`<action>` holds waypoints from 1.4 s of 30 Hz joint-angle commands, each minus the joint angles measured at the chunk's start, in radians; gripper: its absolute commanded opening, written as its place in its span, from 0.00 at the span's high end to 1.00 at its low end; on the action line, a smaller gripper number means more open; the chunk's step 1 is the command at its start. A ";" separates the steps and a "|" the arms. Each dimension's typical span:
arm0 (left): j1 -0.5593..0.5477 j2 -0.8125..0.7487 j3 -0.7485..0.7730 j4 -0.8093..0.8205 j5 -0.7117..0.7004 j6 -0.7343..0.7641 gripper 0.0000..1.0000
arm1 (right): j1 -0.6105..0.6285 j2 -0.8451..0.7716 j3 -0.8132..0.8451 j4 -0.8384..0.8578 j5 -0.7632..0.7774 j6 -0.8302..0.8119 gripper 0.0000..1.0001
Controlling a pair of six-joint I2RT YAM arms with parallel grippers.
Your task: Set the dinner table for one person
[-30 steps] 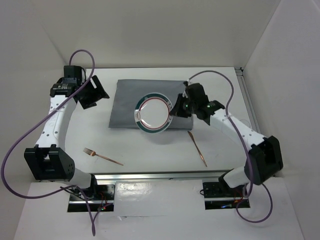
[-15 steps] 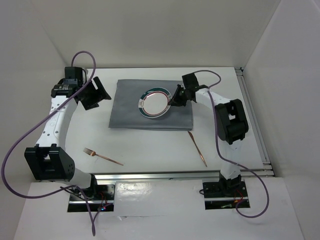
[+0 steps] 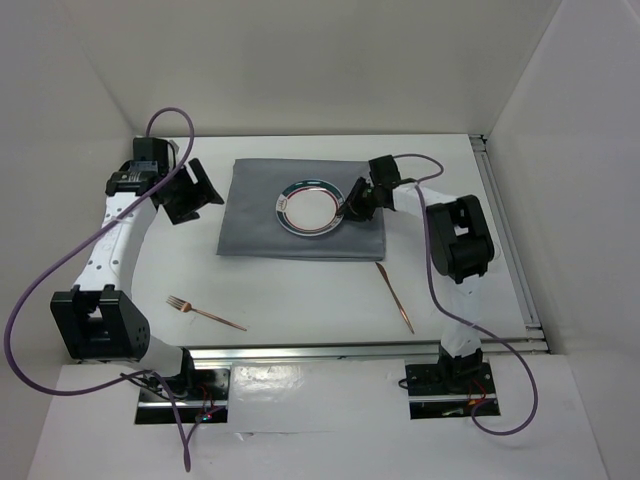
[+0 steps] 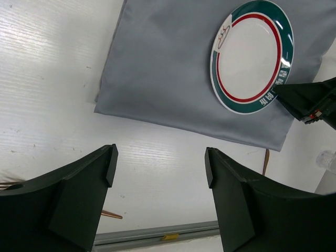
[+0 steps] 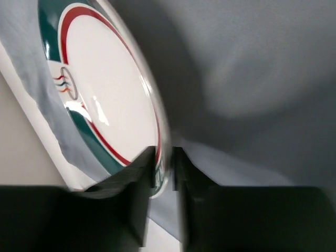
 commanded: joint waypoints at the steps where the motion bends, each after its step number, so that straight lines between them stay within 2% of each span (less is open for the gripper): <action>1: 0.005 -0.002 -0.014 0.025 0.019 0.025 0.15 | 0.000 0.020 0.033 -0.008 -0.004 -0.024 0.62; 2: 0.005 -0.002 -0.014 0.025 0.019 0.025 0.15 | 0.000 0.011 0.045 -0.043 0.023 -0.039 0.54; 3: 0.005 -0.002 -0.014 0.025 0.028 0.025 0.15 | 0.012 -0.012 0.056 -0.064 0.052 -0.050 0.36; 6: 0.005 -0.002 -0.014 0.035 0.037 0.025 0.15 | 0.021 -0.078 0.067 -0.138 0.160 -0.091 0.19; 10: 0.005 -0.002 -0.014 0.035 0.046 0.025 0.15 | 0.021 -0.175 0.086 -0.218 0.253 -0.151 0.19; 16: 0.005 -0.012 -0.014 0.035 0.068 0.025 0.15 | 0.030 -0.393 0.054 -0.371 0.546 -0.185 0.19; 17: 0.005 -0.012 -0.014 0.045 0.077 0.025 0.15 | 0.018 -0.417 0.054 -0.400 0.624 -0.185 0.21; 20: 0.005 -0.012 -0.014 0.045 0.089 0.036 0.15 | -0.046 -0.512 0.030 -0.469 0.651 -0.185 0.21; 22: -0.004 0.010 0.009 0.034 0.089 0.047 0.15 | -0.101 -0.555 0.017 -0.531 0.701 -0.185 0.16; 24: -0.004 0.010 0.019 0.025 0.089 0.047 0.15 | -0.124 -0.568 0.017 -0.578 0.794 -0.174 0.12; 28: -0.013 0.033 0.032 0.025 0.114 0.056 0.15 | -0.201 -0.559 0.004 -0.684 0.949 -0.130 0.12; 34: -0.024 0.054 0.072 -0.024 0.079 0.096 0.15 | -0.244 -0.511 -0.026 -0.729 1.004 -0.090 0.14; 42: -0.024 0.054 0.061 -0.046 0.057 0.105 0.15 | -0.310 -0.511 -0.166 -0.625 0.995 -0.125 0.14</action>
